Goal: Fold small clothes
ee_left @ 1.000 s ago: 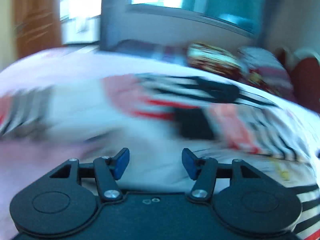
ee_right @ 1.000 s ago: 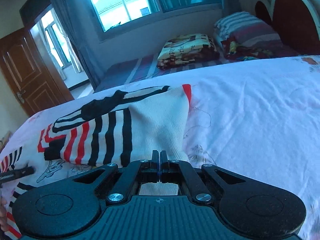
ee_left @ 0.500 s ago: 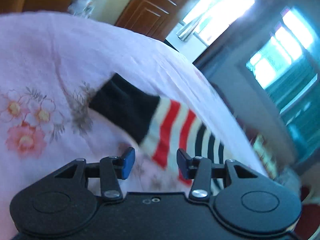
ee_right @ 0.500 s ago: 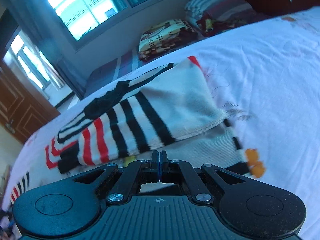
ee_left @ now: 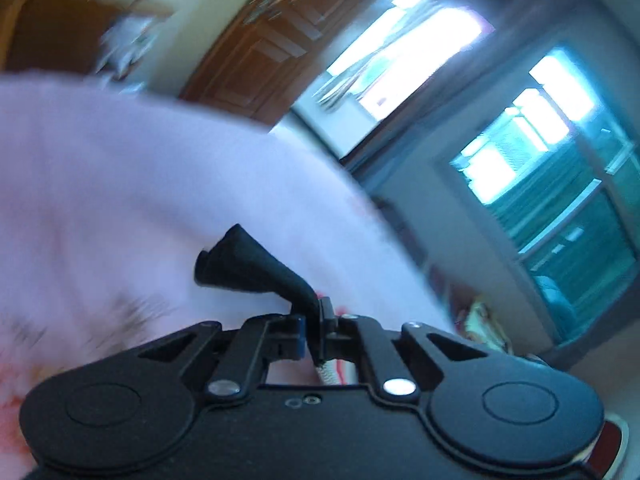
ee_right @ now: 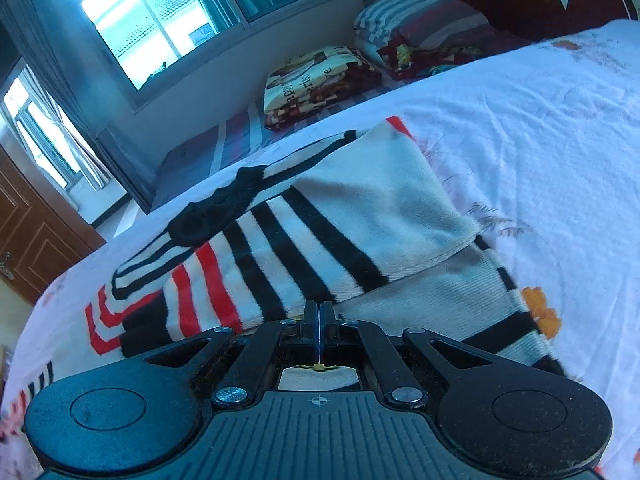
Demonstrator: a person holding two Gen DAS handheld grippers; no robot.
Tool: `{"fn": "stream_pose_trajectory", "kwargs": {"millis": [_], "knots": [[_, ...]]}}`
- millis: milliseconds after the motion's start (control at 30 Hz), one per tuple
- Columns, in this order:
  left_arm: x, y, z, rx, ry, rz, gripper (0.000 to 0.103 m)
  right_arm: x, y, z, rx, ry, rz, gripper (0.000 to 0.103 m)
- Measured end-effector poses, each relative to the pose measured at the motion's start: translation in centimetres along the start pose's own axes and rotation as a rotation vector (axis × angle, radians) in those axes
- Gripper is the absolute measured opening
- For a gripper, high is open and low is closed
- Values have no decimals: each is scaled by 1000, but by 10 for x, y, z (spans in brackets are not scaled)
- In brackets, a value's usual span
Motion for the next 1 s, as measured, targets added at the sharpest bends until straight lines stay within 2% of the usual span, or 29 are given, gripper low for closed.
{"fn": "stream_pose_trajectory", "kwargs": {"millis": [33,67,100,167,200,233,300,400,500,700,833,900,1000], "knots": [[-11,6,1,-19,-10,12,5,-4,0,-1,1,-4,-2,0],[-19,10,8,-19,20,43,5,-8,0,-1,3,-4,3,0],[-22,9,21,27,85,73,5,-13,1,-1,2,-8,14,0],[-14,-4,48,147,169,40,4,-24,5,-4,-5,-4,46,0],[-13,-8,49,169,177,21,4,-28,8,-6,-10,0,57,0],[-24,-8,48,153,165,51,4,-33,12,-9,-17,1,60,0],[-61,-6,40,107,123,166,4,-43,22,-14,-35,3,70,0],[-147,-20,29,61,7,347,4,-59,40,-19,-59,7,90,0],[-241,-59,19,46,-114,530,4,-71,53,-22,-71,16,100,0],[-376,-142,36,101,-302,735,4,-88,70,-35,-89,43,102,0],[-425,-201,49,163,-387,876,4,-105,76,-43,-91,49,102,0],[-443,-238,44,189,-414,963,4,-116,79,-47,-94,49,113,0],[-453,-282,33,214,-439,1081,4,-133,87,-51,-98,47,139,0]]}}
Point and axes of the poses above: each gripper's, at about its wrist camera, not at the fingertips, and z roughly the way its jaws point, x to its left, y to its top, the point moved 8 cm from there along z, roughly the way its jaws point, and after that the axes turned 14 degrees about z, right-handed, at the moved point
